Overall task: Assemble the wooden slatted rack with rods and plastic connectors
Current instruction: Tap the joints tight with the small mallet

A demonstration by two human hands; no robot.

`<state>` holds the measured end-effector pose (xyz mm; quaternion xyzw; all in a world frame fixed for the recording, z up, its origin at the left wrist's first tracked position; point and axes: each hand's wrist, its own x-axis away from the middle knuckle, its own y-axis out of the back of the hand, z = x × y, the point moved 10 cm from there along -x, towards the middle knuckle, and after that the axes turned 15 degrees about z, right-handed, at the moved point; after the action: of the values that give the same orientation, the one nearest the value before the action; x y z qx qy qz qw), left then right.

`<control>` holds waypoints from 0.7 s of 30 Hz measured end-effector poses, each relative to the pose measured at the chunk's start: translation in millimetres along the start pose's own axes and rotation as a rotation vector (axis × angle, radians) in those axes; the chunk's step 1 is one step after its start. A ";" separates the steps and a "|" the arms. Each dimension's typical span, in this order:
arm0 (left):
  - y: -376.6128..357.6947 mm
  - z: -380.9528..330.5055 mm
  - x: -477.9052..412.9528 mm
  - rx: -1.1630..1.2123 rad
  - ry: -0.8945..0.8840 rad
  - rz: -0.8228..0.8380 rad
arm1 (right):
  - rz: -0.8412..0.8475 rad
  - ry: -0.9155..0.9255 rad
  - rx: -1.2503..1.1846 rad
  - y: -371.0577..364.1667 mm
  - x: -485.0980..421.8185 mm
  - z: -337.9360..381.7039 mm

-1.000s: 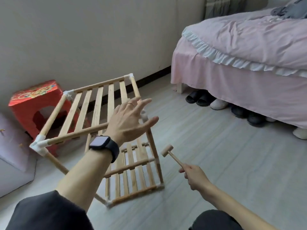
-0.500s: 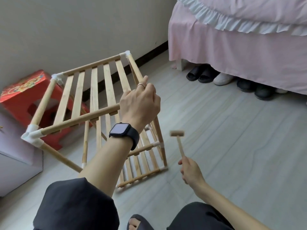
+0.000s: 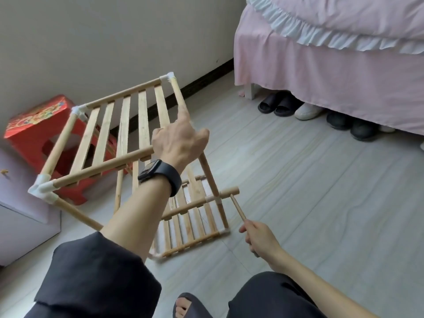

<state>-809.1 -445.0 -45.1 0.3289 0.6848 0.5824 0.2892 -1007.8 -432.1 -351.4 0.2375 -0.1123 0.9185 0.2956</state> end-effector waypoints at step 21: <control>22.5 79.1 13.6 0.186 0.197 0.186 | -0.103 0.100 -0.016 13.9 15.4 48.6</control>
<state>-753.2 -383.9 -35.2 0.3576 0.7275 0.5700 0.1340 -1009.1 -452.5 -302.7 0.1946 -0.0923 0.9118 0.3495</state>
